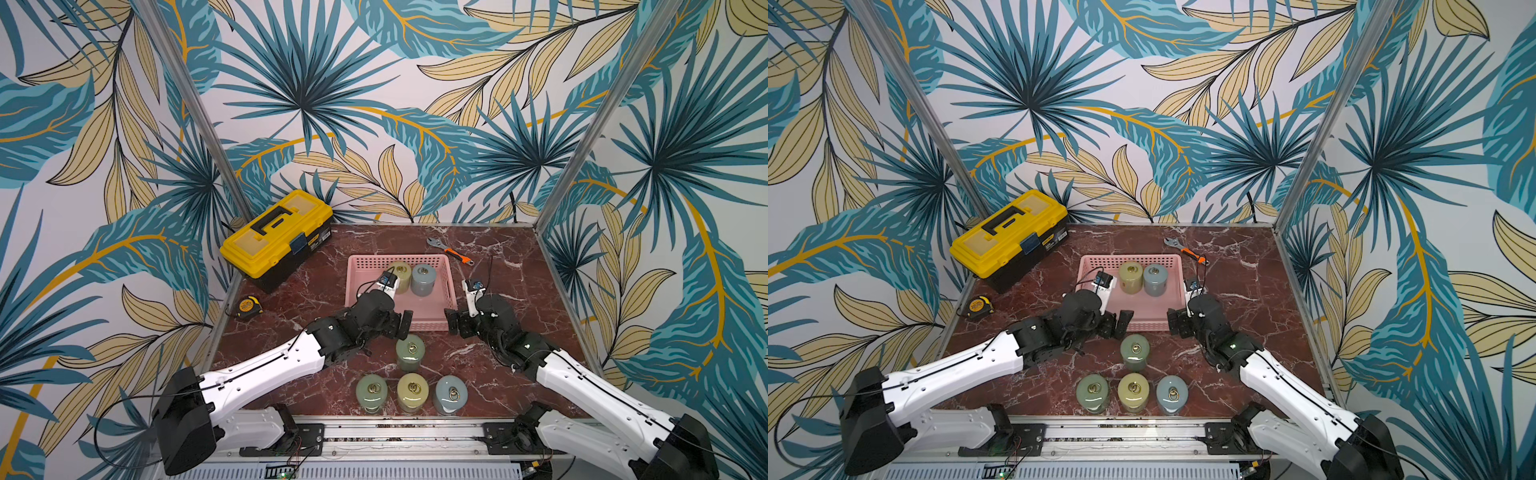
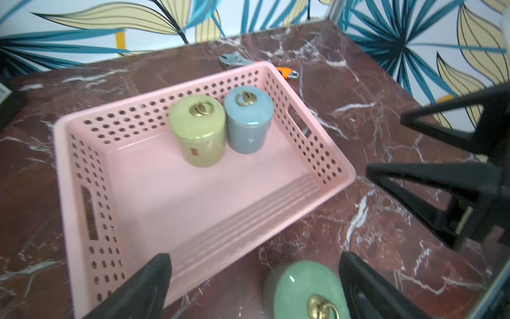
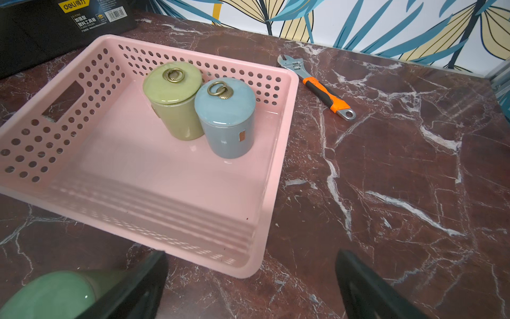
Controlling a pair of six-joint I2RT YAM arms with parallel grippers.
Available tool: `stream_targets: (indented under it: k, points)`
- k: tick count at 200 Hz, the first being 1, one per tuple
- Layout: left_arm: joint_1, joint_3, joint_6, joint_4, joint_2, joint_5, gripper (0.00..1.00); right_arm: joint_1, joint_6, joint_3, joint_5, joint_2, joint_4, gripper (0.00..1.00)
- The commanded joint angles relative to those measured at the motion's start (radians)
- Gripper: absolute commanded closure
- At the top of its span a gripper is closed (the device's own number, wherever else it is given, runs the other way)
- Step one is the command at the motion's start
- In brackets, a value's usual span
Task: Take the tea canister out of the basket
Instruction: Place the tea canister at the center of the board, then pick up the tea canister from the basket.
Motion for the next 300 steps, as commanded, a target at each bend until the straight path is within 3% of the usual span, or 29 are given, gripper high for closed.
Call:
stream_targets:
  k: [1,53,111,140,237,300]
  points:
    - [0.058,-0.060,0.050,0.081,-0.024,0.020,0.00,-0.004,-0.015,0.048,-0.009,0.024,-0.056,0.01]
    - [0.225,-0.156,0.085,0.210,-0.053,0.111,0.00,-0.019,-0.046,0.127,-0.087,0.111,-0.073,0.01]
    - [0.334,-0.355,0.127,0.453,-0.121,0.105,0.00,-0.060,-0.088,0.226,-0.168,0.253,-0.079,0.01]
    - [0.341,-0.443,0.128,0.528,-0.184,0.072,0.00,-0.087,-0.109,0.261,-0.211,0.305,-0.083,0.01]
    - [0.342,-0.494,0.163,0.566,-0.242,0.051,0.00,-0.164,-0.175,0.428,-0.346,0.542,-0.097,0.01]
    - [0.342,-0.500,0.175,0.568,-0.243,0.036,0.00,-0.172,-0.195,0.548,-0.322,0.702,-0.102,0.01]
